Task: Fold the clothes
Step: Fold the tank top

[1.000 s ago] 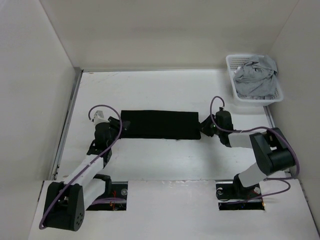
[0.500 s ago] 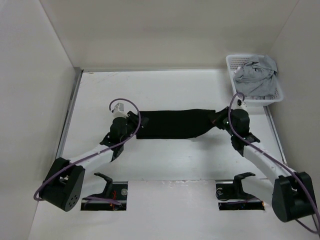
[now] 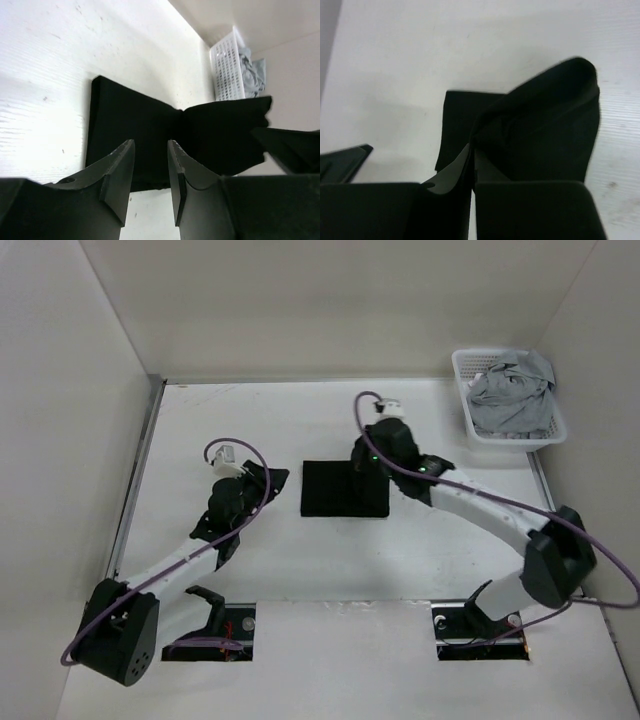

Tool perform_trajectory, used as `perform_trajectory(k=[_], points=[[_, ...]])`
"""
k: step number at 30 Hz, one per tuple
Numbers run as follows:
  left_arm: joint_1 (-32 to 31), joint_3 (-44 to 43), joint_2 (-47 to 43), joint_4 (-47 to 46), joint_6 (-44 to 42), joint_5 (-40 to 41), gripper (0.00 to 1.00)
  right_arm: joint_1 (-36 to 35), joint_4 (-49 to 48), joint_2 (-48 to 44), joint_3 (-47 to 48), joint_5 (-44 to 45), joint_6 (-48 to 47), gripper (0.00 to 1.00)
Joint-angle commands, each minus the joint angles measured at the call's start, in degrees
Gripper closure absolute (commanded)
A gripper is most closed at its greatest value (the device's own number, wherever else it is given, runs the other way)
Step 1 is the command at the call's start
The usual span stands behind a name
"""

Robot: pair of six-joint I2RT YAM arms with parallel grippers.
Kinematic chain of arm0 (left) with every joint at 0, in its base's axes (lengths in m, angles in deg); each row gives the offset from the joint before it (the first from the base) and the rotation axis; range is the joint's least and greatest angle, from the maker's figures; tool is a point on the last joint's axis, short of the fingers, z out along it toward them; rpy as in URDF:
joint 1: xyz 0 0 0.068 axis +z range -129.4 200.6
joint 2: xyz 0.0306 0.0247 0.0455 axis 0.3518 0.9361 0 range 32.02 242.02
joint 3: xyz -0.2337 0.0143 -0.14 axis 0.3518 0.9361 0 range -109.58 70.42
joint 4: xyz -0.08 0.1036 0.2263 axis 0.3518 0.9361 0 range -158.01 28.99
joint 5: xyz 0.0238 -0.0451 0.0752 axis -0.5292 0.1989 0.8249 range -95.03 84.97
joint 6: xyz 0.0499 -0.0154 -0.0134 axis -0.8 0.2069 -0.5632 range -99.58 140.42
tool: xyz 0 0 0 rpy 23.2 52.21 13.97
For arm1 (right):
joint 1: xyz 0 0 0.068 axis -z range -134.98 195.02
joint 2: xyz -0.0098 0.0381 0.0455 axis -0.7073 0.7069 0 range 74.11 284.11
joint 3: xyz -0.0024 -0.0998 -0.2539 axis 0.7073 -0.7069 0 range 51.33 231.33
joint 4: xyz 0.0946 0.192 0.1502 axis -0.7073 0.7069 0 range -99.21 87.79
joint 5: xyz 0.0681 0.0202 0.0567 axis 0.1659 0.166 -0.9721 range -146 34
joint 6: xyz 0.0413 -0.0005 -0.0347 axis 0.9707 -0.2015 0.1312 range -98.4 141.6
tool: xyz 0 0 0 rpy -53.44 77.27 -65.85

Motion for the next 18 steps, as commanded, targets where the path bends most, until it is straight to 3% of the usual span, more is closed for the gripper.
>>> perform_trajectory(k=[1, 4, 5, 8, 10, 15, 18], points=[[2.58, 1.81, -4.2, -0.37, 0.26, -0.81, 0.69, -6.52, 5.46, 9.63, 9.79, 4.97, -4.69, 0.95], [5.66, 2.87, -7.71, 1.56, 0.35, -1.86, 0.68, -10.83, 8.1, 18.95, 18.58, 4.98, -4.61, 0.92], [6.8, 3.13, -8.68, 2.17, 0.35, -2.04, 0.68, -11.97, 9.33, 22.11, 21.65, 5.15, -4.26, 0.87], [9.61, 3.4, -10.71, 3.93, 0.35, -2.66, 0.66, -15.05, 11.36, 27.93, 28.0, 6.2, -3.03, 0.6], [10.32, 2.96, -10.54, 4.03, 0.35, -3.36, 0.66, -15.85, 10.14, 26.9, 27.49, 6.12, -1.98, 0.55], [5.77, -0.02, -4.93, 1.66, 0.08, -2.84, 0.66, -13.49, 0.14, 14.7, 14.16, 4.54, 0.05, 0.57], [0.59, -2.65, 0.78, -2.03, -0.09, -1.7, 0.66, -8.57, -4.98, 10.72, 6.76, 0.25, 1.71, 0.77]])
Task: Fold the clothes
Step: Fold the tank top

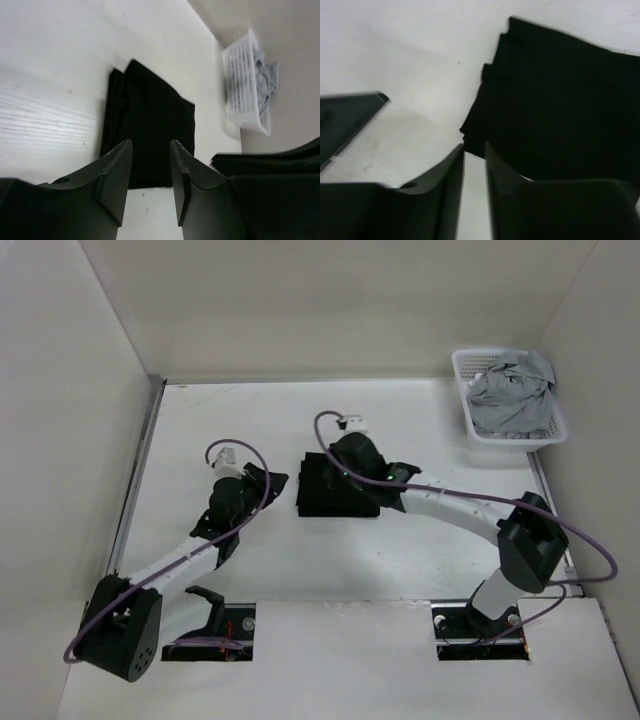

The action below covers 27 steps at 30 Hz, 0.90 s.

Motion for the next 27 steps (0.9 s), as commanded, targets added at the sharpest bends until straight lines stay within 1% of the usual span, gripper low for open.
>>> perform_trajectory(k=[1, 3, 5, 6, 7, 9, 11, 13, 15, 16, 17, 19, 20, 23, 27], points=[[-5.09, -5.2, 5.23, -6.12, -0.48, 0.27, 0.66, 6.28, -9.2, -5.04, -4.68, -4.31, 3.14, 0.83], [-8.25, -7.57, 9.88, -7.7, -0.92, 0.45, 0.68, 8.65, -11.31, -4.52, -6.88, -9.67, 4.02, 0.92], [-10.71, -9.5, 14.54, -8.76, -1.36, 0.72, 0.79, 9.71, -15.16, -5.04, -10.12, -11.01, 4.46, 0.96], [-11.42, -9.77, 15.95, -8.59, -1.19, 0.8, 0.84, 9.89, -17.36, -6.17, -12.4, -11.01, 4.64, 0.96], [-11.78, -9.69, 16.4, -8.59, -1.19, 1.15, 0.87, 9.89, -19.3, -7.84, -14.78, -11.01, 4.64, 0.96], [-12.22, -8.38, 15.45, -7.63, -1.98, 3.17, 0.88, 9.89, -23.6, -12.14, -20.66, -10.31, 4.55, 0.96], [-11.61, -6.53, 12.47, -4.48, -4.16, 5.71, 0.87, 10.07, -27.03, -17.41, -27.34, -8.91, 4.81, 0.95], [-10.64, -4.86, 8.95, -0.26, -7.06, 8.61, 0.8, 10.16, -29.67, -23.29, -33.93, -6.36, 4.9, 0.9], [-8.98, -3.45, 6.05, 4.57, -9.79, 11.6, 0.71, 10.42, -31.09, -28.84, -39.12, -3.03, 5.16, 0.83], [-7.84, -2.75, 4.82, 6.94, -10.76, 13.01, 0.67, 10.94, -31.44, -32.43, -41.93, -0.57, 5.43, 0.76], [-6.69, -2.13, 3.68, 8.79, -11.46, 14.15, 0.64, 11.64, -31.27, -35.94, -44.31, 1.8, 5.6, 0.67], [-4.15, -1.6, 2.09, 11.79, -12.43, 14.86, 0.58, 13.92, -30.39, -42.01, -48.27, 5.76, 6.04, 0.5], [-3.0, -1.78, 1.73, 13.28, -12.87, 14.78, 0.56, 15.42, -29.87, -44.39, -49.85, 7.08, 6.22, 0.43], [-1.15, -3.27, 2.34, 16.71, -13.49, 14.52, 0.51, 20.34, -29.07, -48.54, -53.46, 8.33, 6.75, 0.36], [-0.35, -3.62, 4.27, 16.9, -12.79, 13.29, 0.48, 25.62, -29.86, -50.04, -57.16, 8.33, 8.15, 0.34]])
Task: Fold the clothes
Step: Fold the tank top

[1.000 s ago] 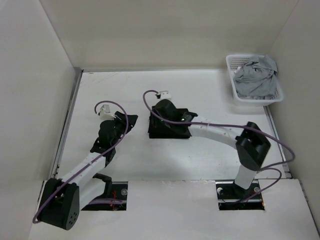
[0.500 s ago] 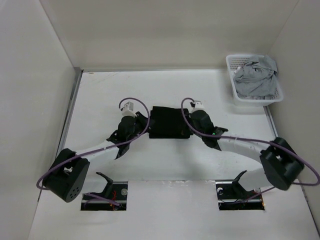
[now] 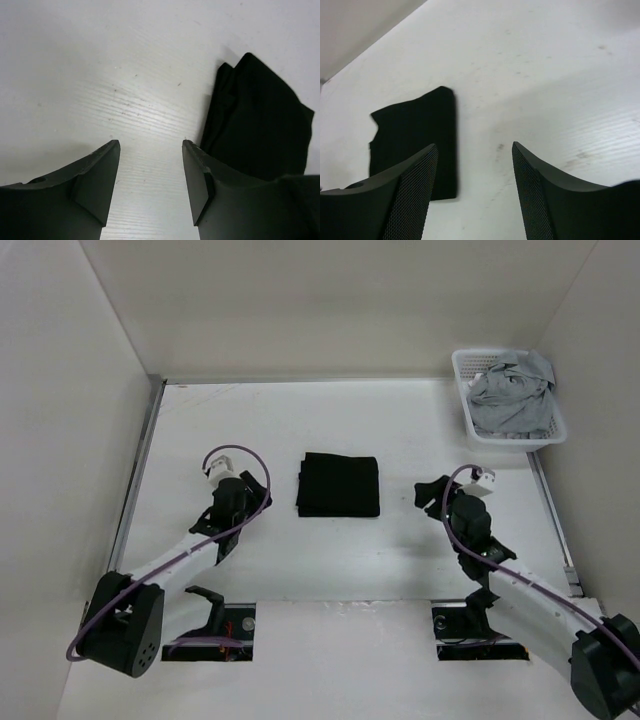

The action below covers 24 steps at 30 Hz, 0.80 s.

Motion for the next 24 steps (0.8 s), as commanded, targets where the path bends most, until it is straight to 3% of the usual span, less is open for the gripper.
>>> perform_trajectory(k=[1, 10, 24], points=[[0.17, -1.33, 1.28, 1.1, -0.84, -0.11, 0.48, 3.15, -3.02, -0.91, -2.63, 2.27, 2.16, 0.34], [-3.61, -4.66, 4.97, -1.46, -1.18, -1.08, 0.47, 6.76, -3.2, 3.3, -2.55, -0.54, 3.57, 0.33], [-4.75, -6.25, 9.72, -3.48, -1.8, -3.54, 0.45, 6.85, -4.34, 6.21, -1.84, -1.77, 3.93, 0.33]])
